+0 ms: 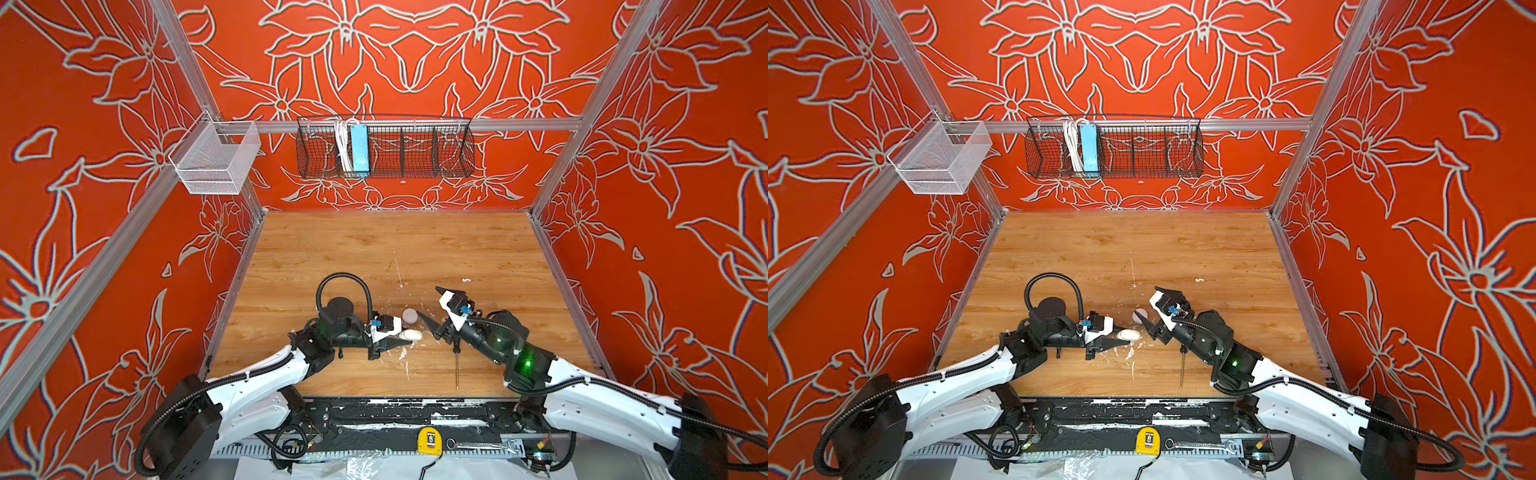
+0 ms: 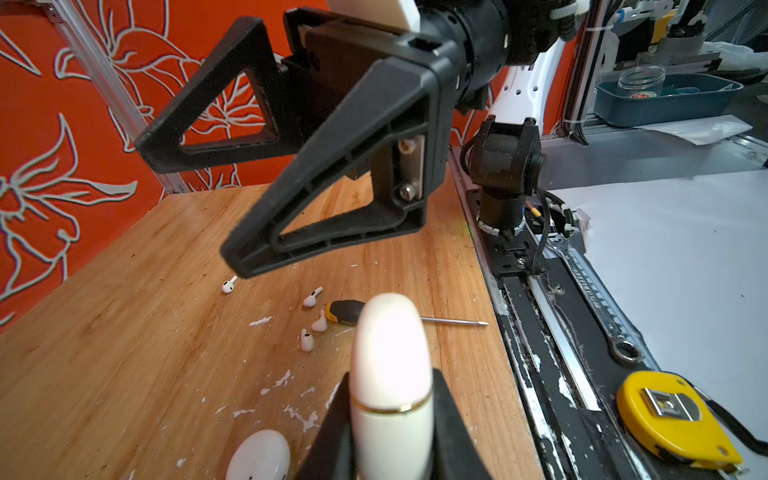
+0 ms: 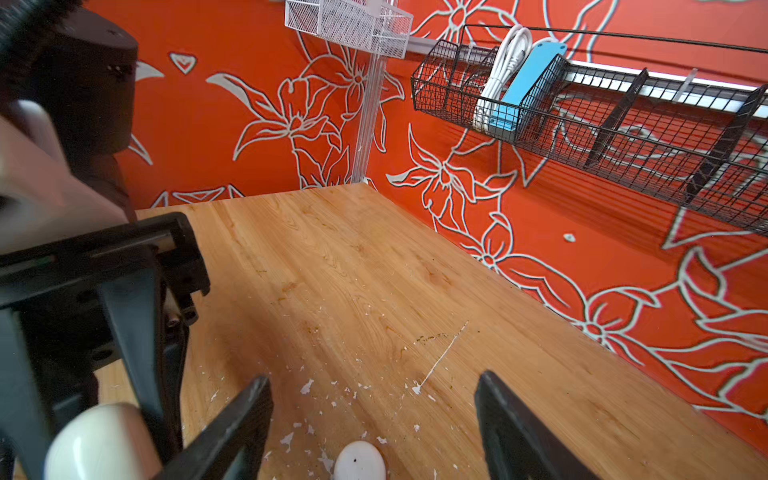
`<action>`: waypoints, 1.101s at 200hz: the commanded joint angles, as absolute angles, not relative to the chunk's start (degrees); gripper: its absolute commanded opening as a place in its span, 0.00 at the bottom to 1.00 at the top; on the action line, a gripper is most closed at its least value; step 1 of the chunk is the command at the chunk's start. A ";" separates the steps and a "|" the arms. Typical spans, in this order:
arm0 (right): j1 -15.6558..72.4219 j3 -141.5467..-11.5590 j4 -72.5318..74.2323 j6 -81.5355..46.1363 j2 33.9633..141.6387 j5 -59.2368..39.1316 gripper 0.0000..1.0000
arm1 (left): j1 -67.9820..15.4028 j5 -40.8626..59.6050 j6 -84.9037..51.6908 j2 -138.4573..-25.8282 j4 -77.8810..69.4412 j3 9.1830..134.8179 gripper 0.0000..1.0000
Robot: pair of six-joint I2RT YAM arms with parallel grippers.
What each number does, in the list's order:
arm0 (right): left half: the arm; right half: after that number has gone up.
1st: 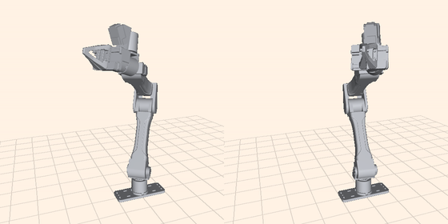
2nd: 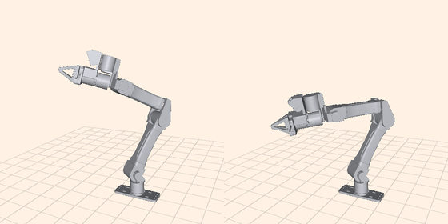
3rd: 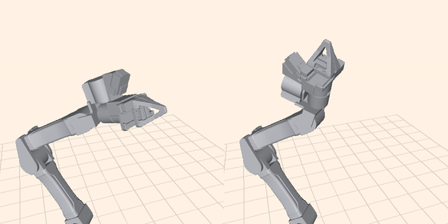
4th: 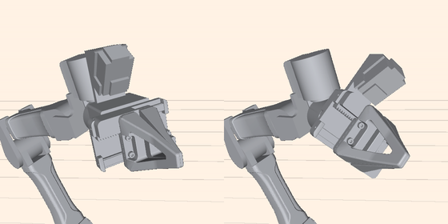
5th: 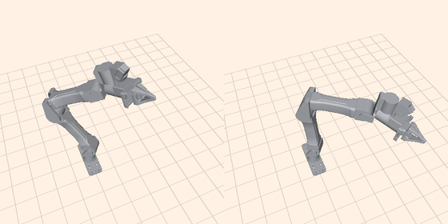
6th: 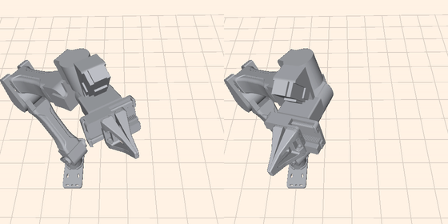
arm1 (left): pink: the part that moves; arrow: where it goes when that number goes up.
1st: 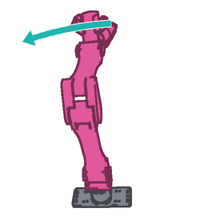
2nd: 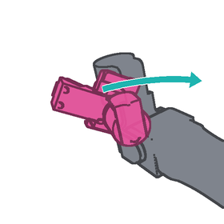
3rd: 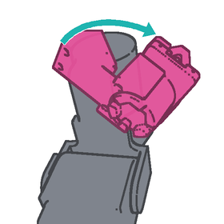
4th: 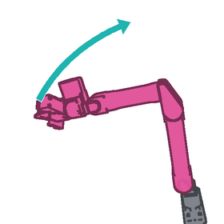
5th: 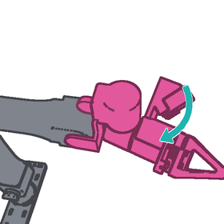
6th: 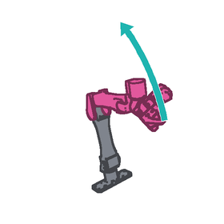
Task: Insert the wireless bluetooth earbuds into the charging case
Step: 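Hold the case upright in the left gripper while the right gripper hovers beside it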
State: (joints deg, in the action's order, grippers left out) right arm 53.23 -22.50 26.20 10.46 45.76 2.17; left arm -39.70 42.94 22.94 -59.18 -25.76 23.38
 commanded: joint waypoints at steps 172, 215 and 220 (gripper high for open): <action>53.17 -24.03 27.96 11.93 50.45 -8.09 0.82 | -39.73 35.77 21.00 -57.03 -29.60 22.07 0.00; 53.17 -25.09 27.37 11.69 52.59 -5.35 0.80 | -39.72 37.39 21.26 -57.12 -29.47 22.40 0.00; 53.17 -25.25 27.26 11.42 52.73 -4.50 0.80 | -39.69 37.73 21.35 -57.11 -29.44 22.41 0.00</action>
State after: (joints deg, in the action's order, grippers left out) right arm 53.28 -22.94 27.44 11.53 51.96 -8.86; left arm -39.44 34.54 20.95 -57.76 -27.68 22.57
